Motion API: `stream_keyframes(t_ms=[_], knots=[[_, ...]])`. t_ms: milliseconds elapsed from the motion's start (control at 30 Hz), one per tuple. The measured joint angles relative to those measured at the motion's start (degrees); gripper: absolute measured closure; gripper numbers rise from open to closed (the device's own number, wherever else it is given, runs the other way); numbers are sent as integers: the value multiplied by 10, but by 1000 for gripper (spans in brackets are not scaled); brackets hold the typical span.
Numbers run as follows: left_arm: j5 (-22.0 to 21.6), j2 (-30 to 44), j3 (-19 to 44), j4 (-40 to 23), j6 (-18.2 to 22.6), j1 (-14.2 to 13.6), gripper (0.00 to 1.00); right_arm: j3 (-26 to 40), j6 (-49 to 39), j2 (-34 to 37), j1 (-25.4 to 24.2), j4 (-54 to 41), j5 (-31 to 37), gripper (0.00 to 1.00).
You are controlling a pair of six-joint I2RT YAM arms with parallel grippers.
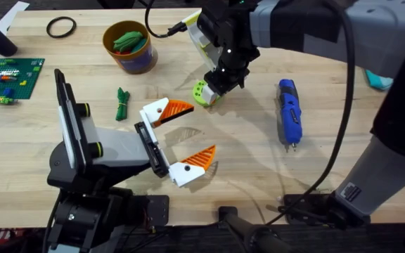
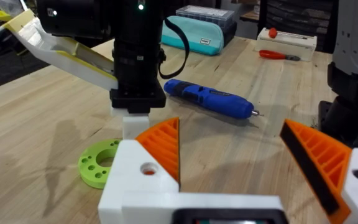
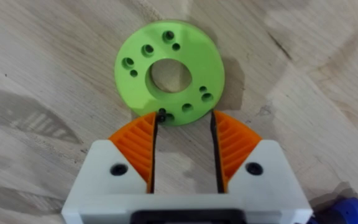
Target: Pick up the gripper from the table and insert it into the empty holder that is missing its gripper. Then pick up a screw, insert it into the mounting hole, and use the screwdriver to tighten it. Finally, clean up the table by picking up the vegetable and placing it into the bucket.
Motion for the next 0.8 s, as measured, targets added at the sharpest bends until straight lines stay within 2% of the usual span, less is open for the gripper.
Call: stream_keyframes(t_ms=[233,500,800], knots=[[0,0,0,1,0,0,13,7,0,0,0,-24,0,529],[0,0,0,1,0,0,14,80,-3,-4,0,-72,0,529],[0,0,0,1,0,0,14,80,0,1,0,-76,-13,529]])
